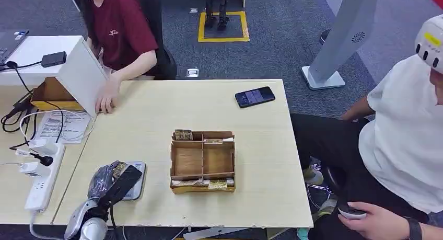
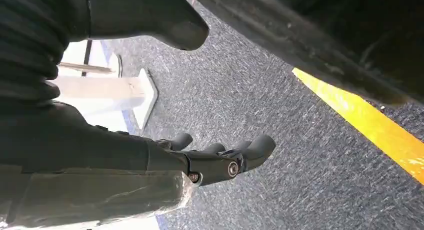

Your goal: Pass the card to the sensor for recognition and then transmit it.

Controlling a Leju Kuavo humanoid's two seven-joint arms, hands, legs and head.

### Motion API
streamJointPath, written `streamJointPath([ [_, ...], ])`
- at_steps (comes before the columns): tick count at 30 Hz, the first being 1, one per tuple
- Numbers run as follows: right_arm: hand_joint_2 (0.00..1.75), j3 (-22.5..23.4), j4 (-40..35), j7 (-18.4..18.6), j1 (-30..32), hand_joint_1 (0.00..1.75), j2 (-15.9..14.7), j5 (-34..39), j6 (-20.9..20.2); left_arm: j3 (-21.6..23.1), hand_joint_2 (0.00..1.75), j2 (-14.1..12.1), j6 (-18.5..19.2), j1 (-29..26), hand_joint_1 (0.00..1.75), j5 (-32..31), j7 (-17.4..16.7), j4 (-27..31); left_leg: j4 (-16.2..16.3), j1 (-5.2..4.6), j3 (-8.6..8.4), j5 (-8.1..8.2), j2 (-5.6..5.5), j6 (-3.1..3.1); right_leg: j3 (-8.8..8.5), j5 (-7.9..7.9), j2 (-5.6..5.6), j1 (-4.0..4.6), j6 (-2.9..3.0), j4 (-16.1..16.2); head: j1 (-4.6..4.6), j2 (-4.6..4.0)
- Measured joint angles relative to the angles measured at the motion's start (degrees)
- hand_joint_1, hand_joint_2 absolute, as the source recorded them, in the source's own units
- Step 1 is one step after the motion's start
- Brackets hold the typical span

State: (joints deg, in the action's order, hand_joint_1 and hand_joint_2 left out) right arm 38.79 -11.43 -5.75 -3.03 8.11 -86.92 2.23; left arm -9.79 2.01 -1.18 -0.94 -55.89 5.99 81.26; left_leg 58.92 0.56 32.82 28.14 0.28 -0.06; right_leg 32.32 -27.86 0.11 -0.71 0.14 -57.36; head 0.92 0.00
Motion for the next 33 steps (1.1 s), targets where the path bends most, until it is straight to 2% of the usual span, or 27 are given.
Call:
streamJointPath([
  [9,1.75,0.0,0.0,0.0,0.0,0.0,0.1,0.0,0.0,0.0,1.75,0.8,0.1,0.3,1.75,-1.2,0.0,-0.3,0.0,-0.01,-0.05,0.0,0.0,0.0,-0.06,0.0,0.01,0.0,0.0,0.0,0.02,0.0],
  [11,1.75,0.0,0.0,-0.1,0.0,0.0,0.2,-0.2,0.0,0.0,1.75,1.0,0.7,0.3,1.75,0.2,0.8,-0.3,0.0,-0.01,-0.05,0.0,0.0,0.0,-0.06,0.0,0.01,0.0,0.0,0.0,0.02,0.0],
  [13,1.75,0.0,0.0,-0.3,0.0,0.0,0.2,-0.4,0.0,-0.4,1.75,1.6,2.7,0.5,1.75,5.7,3.1,-0.3,0.0,-0.01,-0.05,0.0,-0.01,0.0,-0.07,0.0,0.01,0.0,0.0,0.0,0.02,0.0],
  [14,1.75,0.0,0.0,-0.3,0.0,0.0,0.2,-0.6,0.0,-1.0,1.75,2.1,4.5,0.6,1.75,10.9,4.5,-0.2,0.0,-0.01,-0.05,0.0,-0.01,0.0,-0.07,0.0,0.01,0.0,0.0,0.0,0.02,0.0],
  [16,1.75,0.0,0.0,-0.4,0.0,0.0,0.2,-0.9,0.0,-2.6,1.75,3.4,9.8,0.8,1.75,26.2,6.7,0.6,0.0,-0.01,-0.04,-0.01,-0.01,-0.01,-0.06,0.0,0.03,0.0,0.0,0.0,0.02,0.0],
  [18,1.75,0.1,0.0,-0.5,0.0,0.0,0.2,-1.1,0.0,-3.7,1.75,4.3,11.7,0.9,1.75,34.5,6.7,1.9,0.0,-0.01,-0.04,0.0,-0.01,0.0,-0.06,0.0,0.01,0.0,0.0,0.0,0.02,0.0],
  [22,1.75,0.1,0.0,-0.5,0.0,0.0,0.2,-1.1,0.0,-4.8,1.75,5.0,12.4,1.2,1.75,35.6,6.6,3.0,0.0,-0.01,-0.04,0.0,0.0,0.0,-0.04,0.0,0.01,0.0,0.0,0.0,0.02,0.0],
  [26,1.75,0.2,0.0,-0.4,0.0,0.0,0.2,-1.2,0.0,-6.2,1.75,5.9,13.2,1.7,1.75,43.6,7.6,3.8,0.0,0.0,-0.03,0.0,-0.02,0.0,-0.02,0.0,0.03,0.0,0.0,0.0,0.02,0.0],
  [30,1.75,0.7,0.0,0.1,-0.1,0.0,0.2,-1.7,-0.1,-6.9,1.75,7.0,13.3,4.7,1.75,51.4,5.6,6.9,0.0,0.01,-0.01,-0.01,-0.05,0.0,-0.03,0.0,0.05,0.0,0.0,0.0,0.02,0.0],
  [33,1.75,1.0,0.0,0.2,-0.2,0.0,0.2,-1.9,-0.4,-6.9,1.75,7.1,13.1,7.8,1.75,53.5,4.6,8.5,0.0,0.0,-0.03,-0.02,-0.03,0.01,-0.05,0.03,0.05,0.0,0.0,0.0,0.02,0.0],
])
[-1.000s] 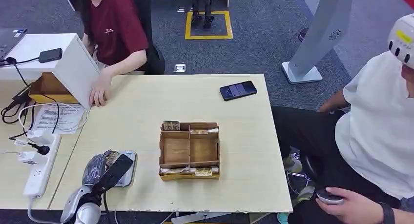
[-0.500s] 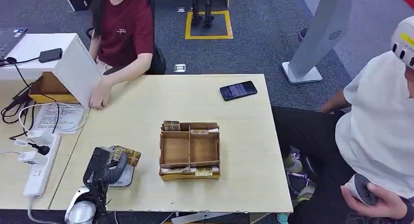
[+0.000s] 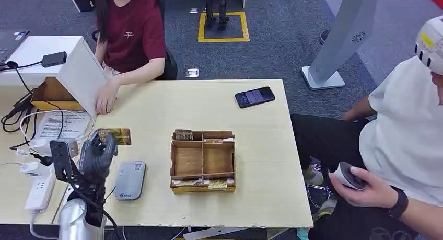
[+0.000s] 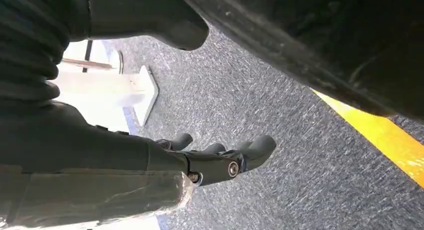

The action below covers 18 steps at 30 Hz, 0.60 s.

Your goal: Pass the card to the sensor for recognition and then transmit it.

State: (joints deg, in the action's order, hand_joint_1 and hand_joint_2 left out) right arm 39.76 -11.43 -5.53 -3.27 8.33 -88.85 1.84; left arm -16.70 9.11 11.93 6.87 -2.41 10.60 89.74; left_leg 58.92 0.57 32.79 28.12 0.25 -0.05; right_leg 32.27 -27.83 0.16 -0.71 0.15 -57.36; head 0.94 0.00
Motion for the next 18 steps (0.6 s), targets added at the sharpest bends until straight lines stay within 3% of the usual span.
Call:
streamJointPath([
  [9,1.75,0.0,0.0,-0.2,-0.1,0.0,0.1,-0.5,-0.1,0.0,1.75,0.2,-1.5,2.2,1.75,-0.6,0.0,1.2,0.0,0.0,0.02,0.01,-0.01,0.0,0.04,-0.01,-0.02,0.0,0.0,0.0,0.0,0.0],
  [18,1.75,-1.2,0.0,0.9,-1.1,0.0,0.8,-1.1,-1.2,0.1,1.75,2.9,-11.7,10.3,1.75,-21.4,0.2,-0.4,0.0,-0.01,0.01,-0.03,0.0,-0.02,0.03,0.07,-0.02,0.0,-0.03,0.0,0.02,0.0],
])
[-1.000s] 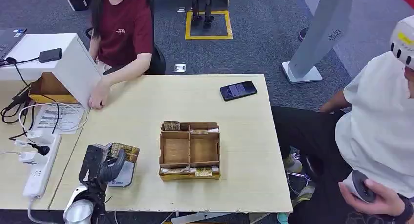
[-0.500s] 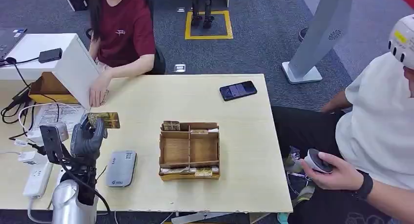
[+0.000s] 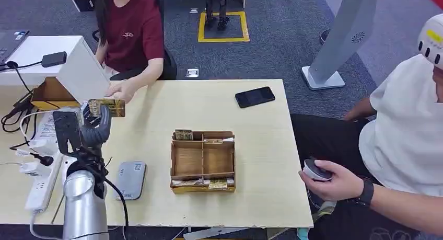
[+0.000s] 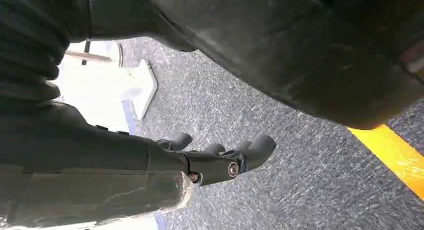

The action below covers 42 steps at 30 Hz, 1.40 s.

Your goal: Pass the card to the sensor for recognition and then transmit it.

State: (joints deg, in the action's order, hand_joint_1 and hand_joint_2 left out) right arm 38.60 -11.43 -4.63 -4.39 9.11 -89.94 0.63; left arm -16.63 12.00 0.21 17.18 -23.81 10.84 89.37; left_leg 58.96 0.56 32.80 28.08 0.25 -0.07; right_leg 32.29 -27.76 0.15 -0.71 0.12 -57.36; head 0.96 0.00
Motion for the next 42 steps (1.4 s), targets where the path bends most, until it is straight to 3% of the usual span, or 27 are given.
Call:
streamJointPath([
  [11,1.75,-2.3,-0.1,1.0,-0.5,0.0,0.6,0.0,-0.6,-1.4,1.75,1.0,-6.5,7.1,1.75,-15.9,0.7,-5.4,0.0,0.01,0.01,0.0,0.01,0.0,0.01,-0.01,-0.01,0.0,0.0,0.0,-0.02,0.0],
  [24,1.75,-3.2,-0.3,0.6,-0.5,0.0,0.8,0.0,-0.4,-3.9,1.75,1.4,-6.8,8.1,1.75,-20.1,2.4,-7.7,0.0,0.01,0.02,0.01,0.03,0.0,0.01,0.0,-0.05,0.0,0.0,0.0,-0.02,0.0],
  [25,1.75,-3.3,-0.3,0.6,-0.5,0.0,0.8,0.0,-0.4,-4.0,1.75,1.4,-6.8,8.1,0.0,-20.1,2.4,-7.8,0.0,0.01,0.02,0.01,0.04,0.0,0.01,0.0,-0.05,0.0,0.0,0.0,-0.02,0.0],
  [31,1.75,-3.8,-0.3,0.4,-0.4,0.0,0.8,0.0,-0.2,-4.6,1.75,1.4,-6.3,8.1,0.0,-18.4,3.7,-8.3,0.0,0.01,0.02,0.01,0.04,0.0,0.03,-0.02,-0.06,0.0,-0.01,0.0,-0.02,0.0],
  [38,1.75,-3.8,-0.3,0.0,0.1,0.0,0.7,0.4,-0.1,-5.9,1.75,1.7,-0.4,8.6,0.0,-14.1,-0.8,-8.9,0.0,0.01,0.02,0.01,0.04,0.0,0.02,-0.01,-0.06,0.0,-0.01,0.0,-0.02,0.0],
  [42,1.75,-3.7,-0.3,0.1,0.4,0.0,0.7,0.6,0.0,-6.2,1.75,1.7,0.7,8.6,0.0,-13.2,-0.9,-9.0,0.0,0.01,0.02,0.01,0.04,0.0,0.02,-0.01,-0.05,0.0,0.0,0.0,-0.02,0.0],
])
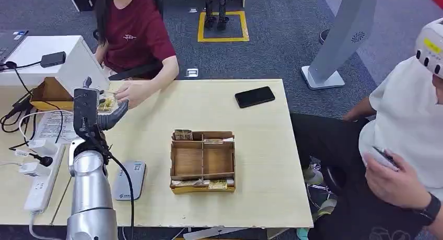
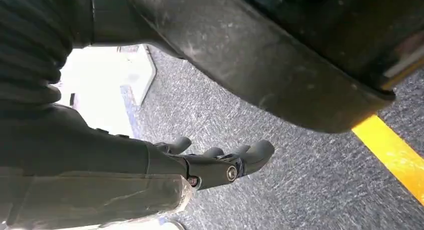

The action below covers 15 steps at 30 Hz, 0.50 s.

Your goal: Pass the card to the sensor for recognition and then transmit it.

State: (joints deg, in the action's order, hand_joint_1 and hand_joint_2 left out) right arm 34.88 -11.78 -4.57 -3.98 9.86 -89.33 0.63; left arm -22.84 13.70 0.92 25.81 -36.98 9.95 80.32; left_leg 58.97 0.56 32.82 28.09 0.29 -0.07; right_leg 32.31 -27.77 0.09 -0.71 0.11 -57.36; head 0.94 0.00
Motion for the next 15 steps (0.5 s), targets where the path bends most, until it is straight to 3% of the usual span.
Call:
streamJointPath([
  [5,1.75,0.5,0.0,-0.4,0.1,0.0,0.0,0.6,0.9,0.2,1.75,0.0,2.1,-1.4,0.0,0.2,2.9,1.0,0.0,0.0,0.01,0.01,0.03,0.0,0.01,0.0,-0.02,0.0,0.0,0.0,0.0,0.0],
  [7,1.75,0.9,-0.1,-0.6,0.2,0.0,0.0,1.3,1.3,2.4,1.75,-0.2,4.5,-3.9,0.0,-0.1,6.2,3.5,0.0,-0.01,0.0,0.02,0.03,-0.01,0.01,-0.02,-0.03,0.0,-0.02,0.0,0.0,0.0],
  [9,1.75,1.6,-0.1,-0.6,0.4,0.0,0.0,2.0,1.6,7.8,1.75,-1.4,5.8,-8.6,0.0,-0.8,10.2,6.9,0.0,-0.02,0.01,0.06,0.02,-0.01,0.01,-0.05,-0.02,0.0,-0.03,0.0,-0.02,0.0],
  [11,1.75,2.4,-0.1,-0.1,0.5,0.0,0.0,2.4,1.6,15.4,1.75,-4.5,4.7,-13.8,0.0,-1.5,13.6,10.1,0.0,-0.01,0.01,0.11,0.05,-0.02,0.03,-0.07,-0.04,0.0,-0.02,0.0,0.0,0.0],
  [15,1.75,3.5,-0.2,0.0,1.1,0.0,0.0,2.4,1.6,26.9,1.75,-10.4,0.6,-20.4,0.0,-0.4,14.5,14.5,0.0,0.0,0.01,0.15,0.03,0.01,0.04,-0.12,-0.01,0.0,0.01,0.0,0.02,0.0],
])
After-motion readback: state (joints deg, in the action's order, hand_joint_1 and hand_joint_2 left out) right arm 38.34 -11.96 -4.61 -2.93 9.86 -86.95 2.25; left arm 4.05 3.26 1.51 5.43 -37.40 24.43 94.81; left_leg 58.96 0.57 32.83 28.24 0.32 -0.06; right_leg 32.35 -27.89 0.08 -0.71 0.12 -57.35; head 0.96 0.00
